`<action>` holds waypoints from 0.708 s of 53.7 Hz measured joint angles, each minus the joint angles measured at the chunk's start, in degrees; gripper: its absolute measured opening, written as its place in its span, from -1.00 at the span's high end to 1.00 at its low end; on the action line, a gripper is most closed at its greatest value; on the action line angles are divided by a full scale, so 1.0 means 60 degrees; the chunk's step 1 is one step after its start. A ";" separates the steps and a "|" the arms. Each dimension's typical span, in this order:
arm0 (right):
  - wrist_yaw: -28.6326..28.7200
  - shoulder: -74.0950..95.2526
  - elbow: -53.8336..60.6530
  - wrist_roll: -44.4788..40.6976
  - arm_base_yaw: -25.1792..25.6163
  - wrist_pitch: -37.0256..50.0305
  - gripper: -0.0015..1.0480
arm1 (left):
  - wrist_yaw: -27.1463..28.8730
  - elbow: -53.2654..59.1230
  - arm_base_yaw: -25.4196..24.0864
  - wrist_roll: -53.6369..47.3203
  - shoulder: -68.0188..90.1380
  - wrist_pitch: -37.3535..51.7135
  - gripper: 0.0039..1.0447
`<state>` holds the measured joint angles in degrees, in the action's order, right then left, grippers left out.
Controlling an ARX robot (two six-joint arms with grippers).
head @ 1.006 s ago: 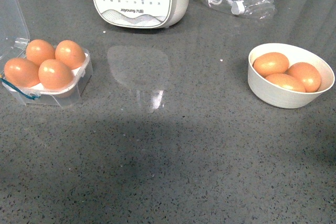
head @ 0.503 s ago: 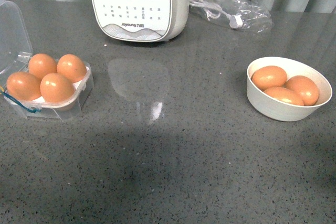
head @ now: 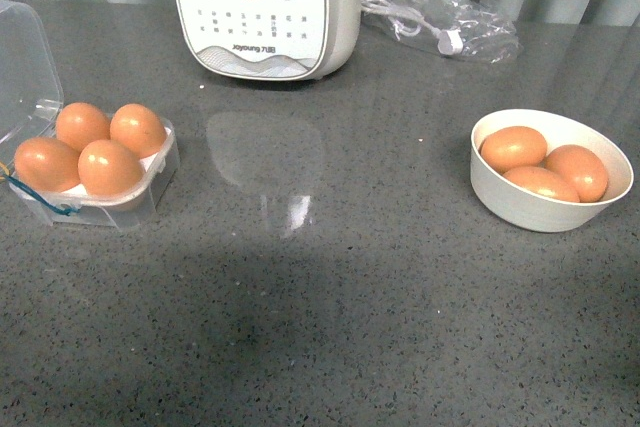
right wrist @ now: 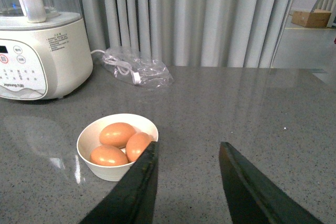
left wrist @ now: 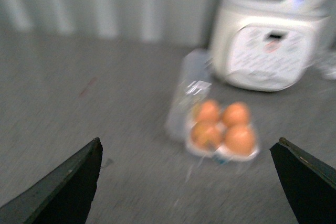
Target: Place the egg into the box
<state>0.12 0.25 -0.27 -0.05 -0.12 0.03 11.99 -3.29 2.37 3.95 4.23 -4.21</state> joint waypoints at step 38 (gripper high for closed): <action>-0.0007 -0.0004 0.0000 0.0007 0.0007 0.0000 -0.86 | 0.0503 -0.6328 -0.2495 0.2408 1.4229 0.3745 -0.87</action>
<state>0.08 0.23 -0.27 -0.01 -0.08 0.03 15.00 -41.25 -12.60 18.39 89.60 18.26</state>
